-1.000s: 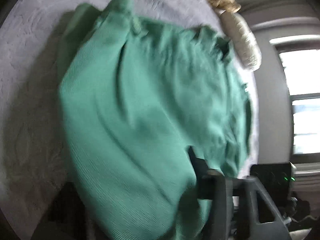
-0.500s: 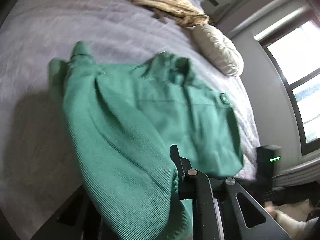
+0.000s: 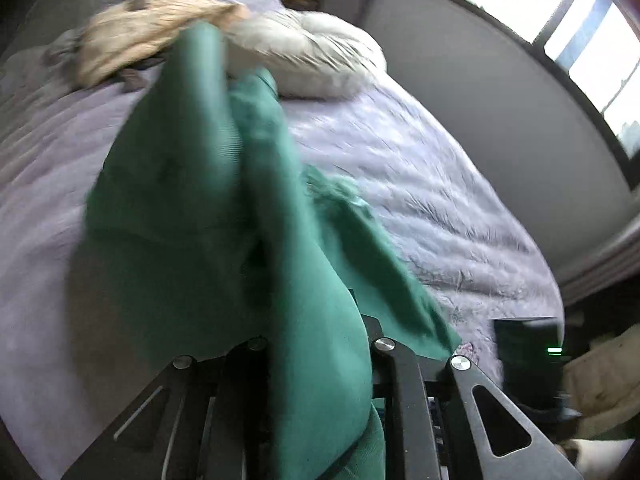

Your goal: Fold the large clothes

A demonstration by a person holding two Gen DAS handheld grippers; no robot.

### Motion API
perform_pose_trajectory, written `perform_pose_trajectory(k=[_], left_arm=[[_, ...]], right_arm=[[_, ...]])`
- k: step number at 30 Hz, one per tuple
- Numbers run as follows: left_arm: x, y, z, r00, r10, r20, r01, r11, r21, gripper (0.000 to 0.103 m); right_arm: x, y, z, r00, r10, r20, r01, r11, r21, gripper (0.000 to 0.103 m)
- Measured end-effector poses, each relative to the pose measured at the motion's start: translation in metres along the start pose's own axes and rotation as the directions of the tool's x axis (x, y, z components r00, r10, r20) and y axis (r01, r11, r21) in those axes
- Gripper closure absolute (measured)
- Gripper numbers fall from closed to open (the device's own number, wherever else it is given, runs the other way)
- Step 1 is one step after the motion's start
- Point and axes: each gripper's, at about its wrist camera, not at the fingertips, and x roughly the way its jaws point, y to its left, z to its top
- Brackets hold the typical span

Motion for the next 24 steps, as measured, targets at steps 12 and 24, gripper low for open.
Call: perform_pose_trajectory(k=[12,24], left_arm=[[0.059,-0.067,-0.008,0.994,0.110,-0.012,-0.109,0.988,0.108,0.036],[-0.014,0.013,-0.005,0.947,0.284,0.151,-0.261,0.953,-0.156,0.011]], right_arm=[[-0.045,-0.069,-0.006,0.995,0.040,0.094,-0.053,0.987,0.150,0.087],[-0.101,-0.083,0.002,0.985,0.057,0.164,-0.080,0.988,0.135,0.024]])
